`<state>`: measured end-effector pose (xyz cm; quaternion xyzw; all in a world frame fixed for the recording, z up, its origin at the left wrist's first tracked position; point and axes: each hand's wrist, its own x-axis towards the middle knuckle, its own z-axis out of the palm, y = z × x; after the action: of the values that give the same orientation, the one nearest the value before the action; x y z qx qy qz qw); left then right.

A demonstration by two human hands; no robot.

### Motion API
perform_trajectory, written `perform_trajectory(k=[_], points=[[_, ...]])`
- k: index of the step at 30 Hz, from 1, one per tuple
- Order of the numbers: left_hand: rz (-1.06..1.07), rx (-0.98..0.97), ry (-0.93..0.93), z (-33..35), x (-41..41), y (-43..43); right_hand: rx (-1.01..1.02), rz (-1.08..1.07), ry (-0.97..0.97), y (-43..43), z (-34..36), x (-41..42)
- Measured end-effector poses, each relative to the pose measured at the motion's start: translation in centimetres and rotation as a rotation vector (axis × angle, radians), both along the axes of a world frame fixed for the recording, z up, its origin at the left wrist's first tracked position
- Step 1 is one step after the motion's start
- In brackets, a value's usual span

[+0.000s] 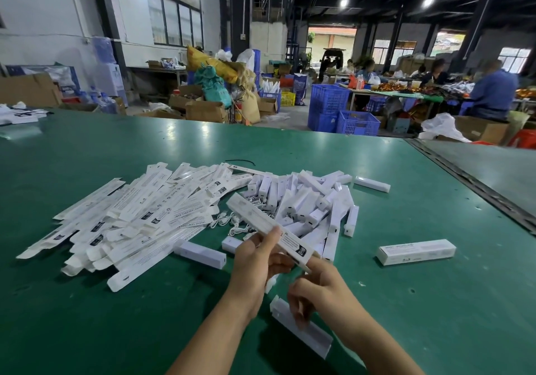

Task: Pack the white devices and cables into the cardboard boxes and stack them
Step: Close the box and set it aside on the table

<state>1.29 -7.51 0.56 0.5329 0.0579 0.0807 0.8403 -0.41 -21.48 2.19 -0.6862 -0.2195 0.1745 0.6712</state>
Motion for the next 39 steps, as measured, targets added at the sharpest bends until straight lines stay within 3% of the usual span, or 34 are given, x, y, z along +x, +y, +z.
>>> perform_trajectory(k=[5, 9, 13, 19, 27, 32, 37, 39], points=[[0.124, -0.03, 0.0, -0.5, 0.6, 0.6, -0.027, -0.006, -0.029, 0.2, -0.3, -0.2], [0.34, -0.173, -0.051, -0.8, 1.4, 3.3, -0.126, -0.29, -0.212, 0.5, -1.5, 0.8], [0.372, -0.354, -0.09, -1.0, 2.4, 5.5, -0.335, -0.577, -0.359, 1.5, -1.6, 3.0], [0.432, -0.378, -0.082, -1.2, 3.2, 5.2, -0.766, -0.439, -0.672, 5.3, 1.5, 9.1], [0.62, -0.414, -0.078, -1.6, 3.8, 5.4, -1.246, -0.07, -0.789, 10.3, 0.6, 14.7], [0.671, -0.398, -0.095, -2.0, 4.0, 5.2, -1.3, 0.043, -0.774, 11.6, -0.6, 15.9], [0.682, -0.339, -0.124, -2.2, 4.0, 4.8, -1.229, -0.064, -0.814, 12.0, -1.8, 15.7], [0.686, -0.331, -0.123, -2.1, 3.9, 4.9, -1.075, -0.18, -0.772, 11.9, -1.3, 15.6]])
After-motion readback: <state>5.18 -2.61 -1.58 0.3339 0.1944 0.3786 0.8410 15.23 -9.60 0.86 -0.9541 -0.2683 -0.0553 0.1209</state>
